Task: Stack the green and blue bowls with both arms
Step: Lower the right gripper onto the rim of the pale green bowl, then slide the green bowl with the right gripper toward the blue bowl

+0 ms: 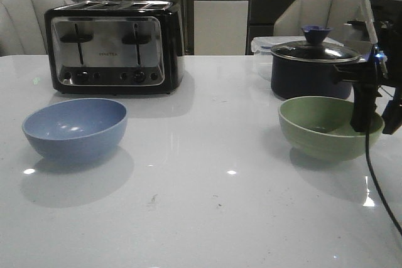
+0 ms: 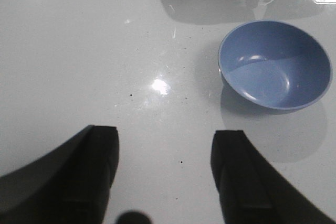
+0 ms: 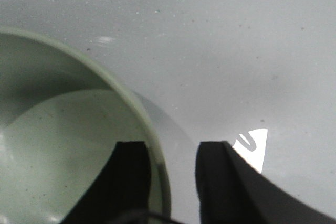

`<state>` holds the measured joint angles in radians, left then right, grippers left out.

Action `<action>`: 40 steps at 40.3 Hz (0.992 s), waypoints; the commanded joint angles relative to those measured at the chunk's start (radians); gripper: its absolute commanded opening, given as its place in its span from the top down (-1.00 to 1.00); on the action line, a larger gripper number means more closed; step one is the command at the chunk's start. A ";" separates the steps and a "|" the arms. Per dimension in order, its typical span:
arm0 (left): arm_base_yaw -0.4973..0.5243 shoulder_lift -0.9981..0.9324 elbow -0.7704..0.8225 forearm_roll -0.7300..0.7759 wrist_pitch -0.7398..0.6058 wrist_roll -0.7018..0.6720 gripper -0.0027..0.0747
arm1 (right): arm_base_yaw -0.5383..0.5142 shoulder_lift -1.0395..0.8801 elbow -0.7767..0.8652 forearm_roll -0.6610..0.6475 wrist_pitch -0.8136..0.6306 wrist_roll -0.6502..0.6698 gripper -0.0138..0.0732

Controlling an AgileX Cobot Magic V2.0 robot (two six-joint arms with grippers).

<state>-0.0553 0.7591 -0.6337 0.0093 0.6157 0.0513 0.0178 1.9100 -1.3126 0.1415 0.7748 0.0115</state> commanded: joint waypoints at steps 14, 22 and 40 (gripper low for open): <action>0.003 -0.001 -0.035 -0.001 -0.080 -0.007 -0.14 | 0.053 -0.139 -0.039 0.023 0.023 -0.068 0.50; 0.003 -0.001 -0.035 -0.001 -0.080 -0.007 -0.04 | 0.208 -0.199 -0.039 0.029 0.021 -0.087 0.50; 0.003 -0.001 -0.035 -0.001 -0.080 -0.007 0.09 | 0.475 -0.060 -0.036 0.079 -0.067 -0.087 0.50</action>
<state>-0.0553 0.7591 -0.6337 0.0093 0.6135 0.0513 0.4838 1.8735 -1.3225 0.2036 0.7495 -0.0674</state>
